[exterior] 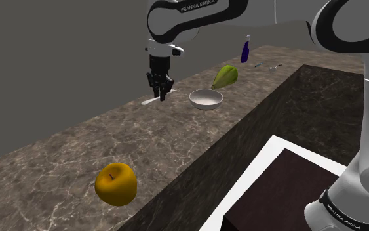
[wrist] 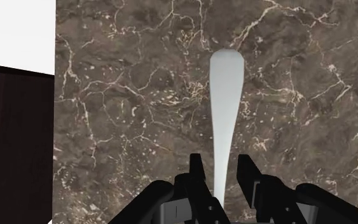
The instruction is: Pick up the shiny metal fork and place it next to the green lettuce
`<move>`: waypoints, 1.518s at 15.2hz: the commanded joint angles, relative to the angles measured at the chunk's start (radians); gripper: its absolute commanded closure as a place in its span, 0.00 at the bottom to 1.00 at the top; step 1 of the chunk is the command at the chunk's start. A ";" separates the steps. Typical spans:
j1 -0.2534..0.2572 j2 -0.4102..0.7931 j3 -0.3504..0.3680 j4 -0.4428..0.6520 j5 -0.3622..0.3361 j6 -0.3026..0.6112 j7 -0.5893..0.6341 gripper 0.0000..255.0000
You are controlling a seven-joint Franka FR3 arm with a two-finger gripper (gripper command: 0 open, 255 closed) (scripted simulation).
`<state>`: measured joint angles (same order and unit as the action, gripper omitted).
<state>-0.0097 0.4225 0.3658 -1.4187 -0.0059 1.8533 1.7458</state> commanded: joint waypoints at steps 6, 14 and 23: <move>0.005 -0.006 0.003 0.083 0.001 -0.089 0.007 1.00; -0.109 -0.123 -0.024 -0.053 0.053 -0.079 -0.127 1.00; -0.251 -0.227 -0.092 -0.179 0.101 -0.077 -0.338 1.00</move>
<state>-0.2476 0.2067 0.2805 -1.5885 0.0908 1.7801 1.4304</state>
